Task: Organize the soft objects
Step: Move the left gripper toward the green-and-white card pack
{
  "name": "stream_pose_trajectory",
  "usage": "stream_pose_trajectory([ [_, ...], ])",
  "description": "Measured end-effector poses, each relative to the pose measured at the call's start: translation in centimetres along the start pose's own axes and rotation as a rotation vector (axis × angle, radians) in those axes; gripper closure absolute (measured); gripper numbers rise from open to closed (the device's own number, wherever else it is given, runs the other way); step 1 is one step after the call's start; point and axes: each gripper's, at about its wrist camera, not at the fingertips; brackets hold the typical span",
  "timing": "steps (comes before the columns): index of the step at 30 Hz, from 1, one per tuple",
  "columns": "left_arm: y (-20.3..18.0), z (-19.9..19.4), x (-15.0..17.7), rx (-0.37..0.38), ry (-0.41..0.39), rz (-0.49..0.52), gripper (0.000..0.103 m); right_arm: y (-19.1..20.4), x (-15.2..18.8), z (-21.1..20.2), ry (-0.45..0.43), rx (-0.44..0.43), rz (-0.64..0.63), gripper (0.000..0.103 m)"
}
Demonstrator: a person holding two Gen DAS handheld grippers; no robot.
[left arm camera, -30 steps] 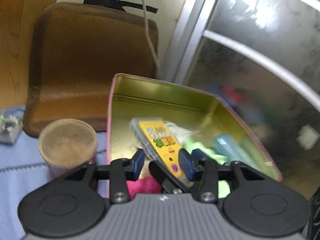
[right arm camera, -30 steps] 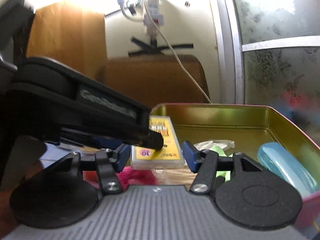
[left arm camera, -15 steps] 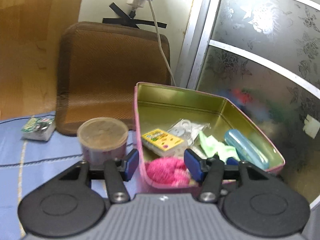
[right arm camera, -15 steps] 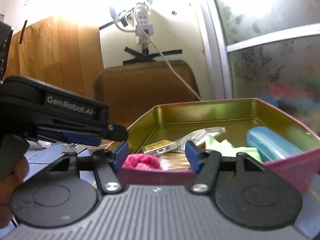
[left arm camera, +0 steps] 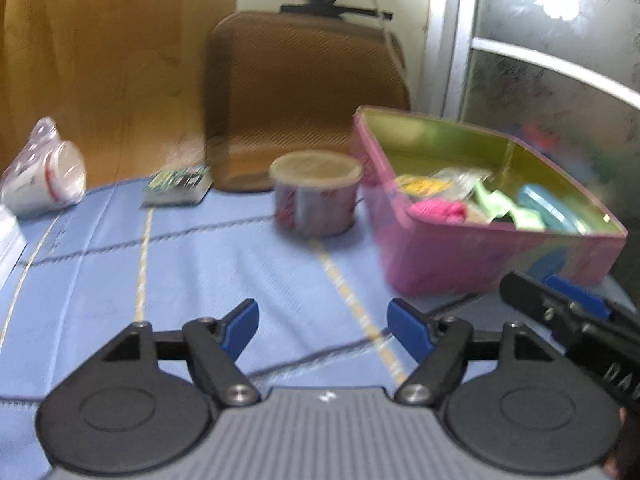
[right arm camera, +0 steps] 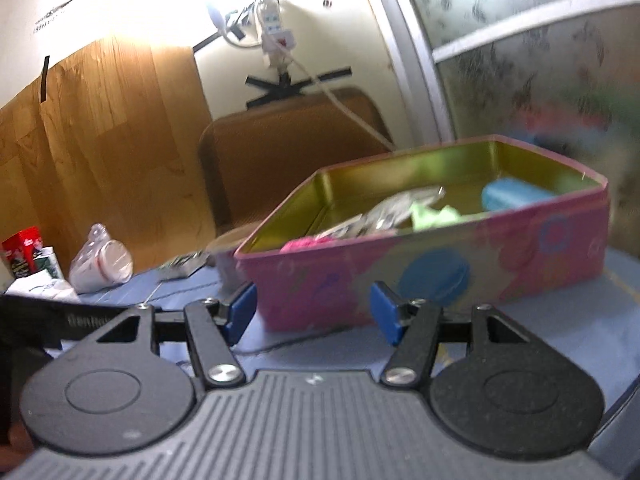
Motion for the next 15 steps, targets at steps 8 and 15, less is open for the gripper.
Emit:
stream_pose_trajectory([
  [8,1.7,0.1,1.9,-0.035,0.021,-0.015,0.027,1.9,0.8,-0.2,0.039,-0.027,-0.018,0.038],
  [15,2.1,0.2,2.6,-0.053,0.012,0.001,0.026,2.5,1.1,-0.2,0.058,-0.028,-0.019,0.038],
])
Point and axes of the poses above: each gripper's, at about its wrist camera, not at the fingertips, and z roughly the way its jaws point, y to its left, x to its underside, and after that the axes turned 4 degrees about y, right-handed
